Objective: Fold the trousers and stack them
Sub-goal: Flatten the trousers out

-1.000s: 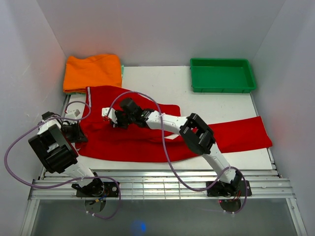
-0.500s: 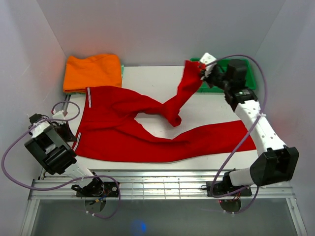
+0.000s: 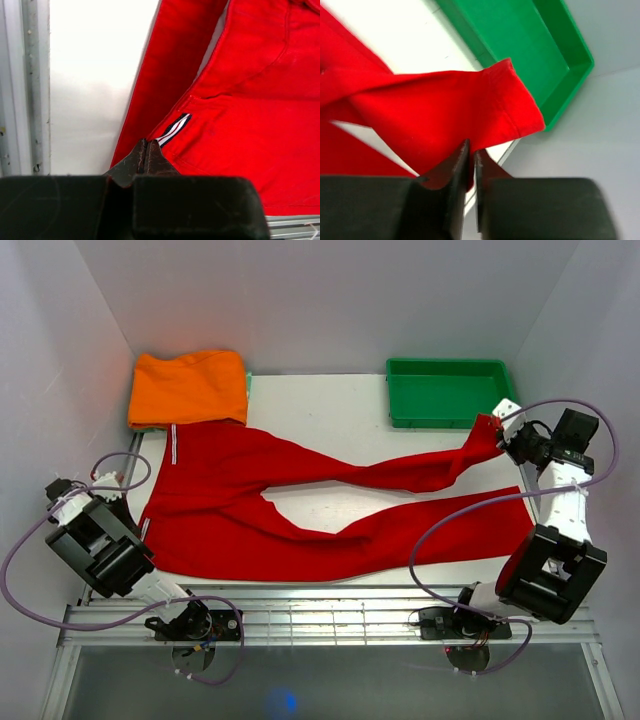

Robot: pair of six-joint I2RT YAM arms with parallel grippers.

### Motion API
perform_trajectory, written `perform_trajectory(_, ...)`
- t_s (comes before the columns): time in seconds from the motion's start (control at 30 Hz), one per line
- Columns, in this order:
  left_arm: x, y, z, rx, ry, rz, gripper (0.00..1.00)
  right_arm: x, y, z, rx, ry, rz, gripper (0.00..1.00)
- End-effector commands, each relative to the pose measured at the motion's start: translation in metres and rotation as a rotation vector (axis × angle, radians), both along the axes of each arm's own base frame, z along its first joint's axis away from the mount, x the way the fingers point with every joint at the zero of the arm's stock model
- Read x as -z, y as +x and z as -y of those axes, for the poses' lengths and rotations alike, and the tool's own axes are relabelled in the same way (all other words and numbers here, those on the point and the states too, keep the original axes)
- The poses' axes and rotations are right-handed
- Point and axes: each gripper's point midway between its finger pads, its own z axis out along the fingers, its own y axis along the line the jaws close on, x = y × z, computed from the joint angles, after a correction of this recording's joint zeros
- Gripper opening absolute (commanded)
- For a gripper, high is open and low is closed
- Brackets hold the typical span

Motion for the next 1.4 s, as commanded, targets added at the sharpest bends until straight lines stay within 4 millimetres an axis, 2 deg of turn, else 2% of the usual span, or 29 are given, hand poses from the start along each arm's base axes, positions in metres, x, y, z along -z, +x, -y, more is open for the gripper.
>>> perform_trajectory(0.0,-0.015,-0.004,-0.018,0.009,0.075,0.019,0.00,0.000,-0.022,-0.018,-0.276,-0.192,0.066,0.19)
perform_trajectory(0.03,-0.020,0.001,-0.012,0.029,0.046,0.055,0.00,0.002,-0.027,-0.019,-0.295,-0.226,0.069,0.29)
perform_trajectory(0.07,-0.023,0.003,-0.009,0.056,0.036,0.074,0.00,-0.003,-0.032,-0.018,-0.295,-0.274,0.091,0.33)
perform_trajectory(0.1,-0.028,0.005,-0.003,0.084,0.015,0.095,0.01,0.003,-0.035,-0.013,-0.313,-0.352,0.100,0.36)
perform_trajectory(0.13,-0.032,0.006,0.006,0.110,-0.019,0.117,0.07,0.003,-0.039,-0.002,-0.301,-0.394,0.113,0.44)
perform_trajectory(0.17,-0.038,0.009,0.005,0.129,-0.009,0.135,0.09,-0.002,-0.041,0.007,-0.288,-0.423,0.129,0.47)
perform_trajectory(0.2,-0.041,0.009,0.009,0.147,-0.017,0.142,0.12,-0.011,-0.043,0.026,-0.255,-0.457,0.143,0.50)
perform_trajectory(0.27,-0.050,0.014,0.008,0.192,0.002,0.183,0.22,-0.016,-0.045,0.046,-0.233,-0.490,0.135,0.55)
perform_trajectory(0.3,-0.055,0.016,0.009,0.213,0.008,0.199,0.26,-0.029,-0.047,0.064,-0.193,-0.510,0.131,0.59)
perform_trajectory(0.33,-0.062,0.017,0.012,0.233,0.007,0.216,0.35,-0.035,-0.047,0.072,-0.170,-0.507,0.118,0.69)
perform_trajectory(0.4,-0.080,0.025,0.014,0.303,0.036,0.292,0.44,-0.034,-0.045,0.090,-0.134,-0.482,0.053,0.82)
perform_trajectory(0.43,-0.087,0.028,0.015,0.323,0.053,0.320,0.49,-0.051,-0.046,0.095,-0.115,-0.461,0.027,0.97)
perform_trajectory(0.47,-0.099,0.030,0.016,0.344,0.089,0.355,0.58,-0.042,-0.043,0.101,-0.110,-0.411,-0.028,0.90)
perform_trajectory(0.5,-0.110,0.035,0.017,0.385,0.122,0.400,0.64,-0.045,-0.042,0.101,-0.106,-0.371,-0.057,0.90)
perform_trajectory(0.53,-0.121,0.038,0.019,0.410,0.151,0.442,0.77,-0.048,-0.039,0.100,-0.089,-0.274,-0.127,0.90)
perform_trajectory(0.6,-0.131,0.046,0.018,0.446,0.205,0.476,0.82,-0.044,-0.028,0.082,-0.095,-0.178,-0.222,0.90)
perform_trajectory(0.63,-0.131,0.054,0.028,0.487,0.211,0.478,0.83,-0.025,-0.020,0.077,-0.100,-0.108,-0.303,0.91)
perform_trajectory(0.67,-0.130,0.058,0.032,0.504,0.219,0.468,0.83,-0.030,-0.017,0.066,-0.050,-0.023,-0.371,0.93)
perform_trajectory(0.7,-0.128,0.065,0.027,0.504,0.256,0.452,0.84,-0.024,-0.006,0.047,-0.048,0.000,-0.424,0.95)
perform_trajectory(0.73,-0.127,0.074,0.034,0.521,0.257,0.453,0.84,-0.018,0.002,0.039,-0.013,0.039,-0.465,1.00)
perform_trajectory(0.8,-0.127,0.085,0.035,0.485,0.252,0.457,0.84,-0.004,0.024,0.015,0.104,0.167,-0.556,0.90)
perform_trajectory(0.87,-0.125,0.095,0.043,0.463,0.230,0.447,0.84,-0.001,0.038,-0.001,0.204,0.256,-0.564,0.88)
perform_trajectory(0.9,-0.125,0.098,0.044,0.454,0.221,0.448,0.84,0.014,0.049,-0.003,0.328,0.320,-0.574,0.88)
perform_trajectory(0.93,-0.120,0.103,0.047,0.450,0.200,0.439,0.84,0.018,0.055,-0.026,0.331,0.312,-0.569,0.89)
perform_trajectory(0.97,-0.118,0.105,0.049,0.427,0.175,0.431,0.84,0.014,0.058,-0.036,0.362,0.302,-0.534,0.89)
perform_trajectory(1.0,-0.117,0.106,0.048,0.416,0.166,0.428,0.84,0.029,0.067,-0.048,0.442,0.290,-0.514,0.89)
perform_trajectory(1.07,-0.111,0.108,0.047,0.394,0.148,0.412,0.84,0.038,0.070,-0.063,0.478,0.262,-0.505,0.89)
perform_trajectory(1.17,-0.110,0.107,0.048,0.379,0.140,0.407,0.84,0.069,0.077,-0.073,0.588,0.201,-0.533,0.89)
perform_trajectory(1.37,-0.108,0.098,0.056,0.372,0.133,0.414,0.84,0.131,0.098,-0.046,0.789,0.080,-0.547,0.87)
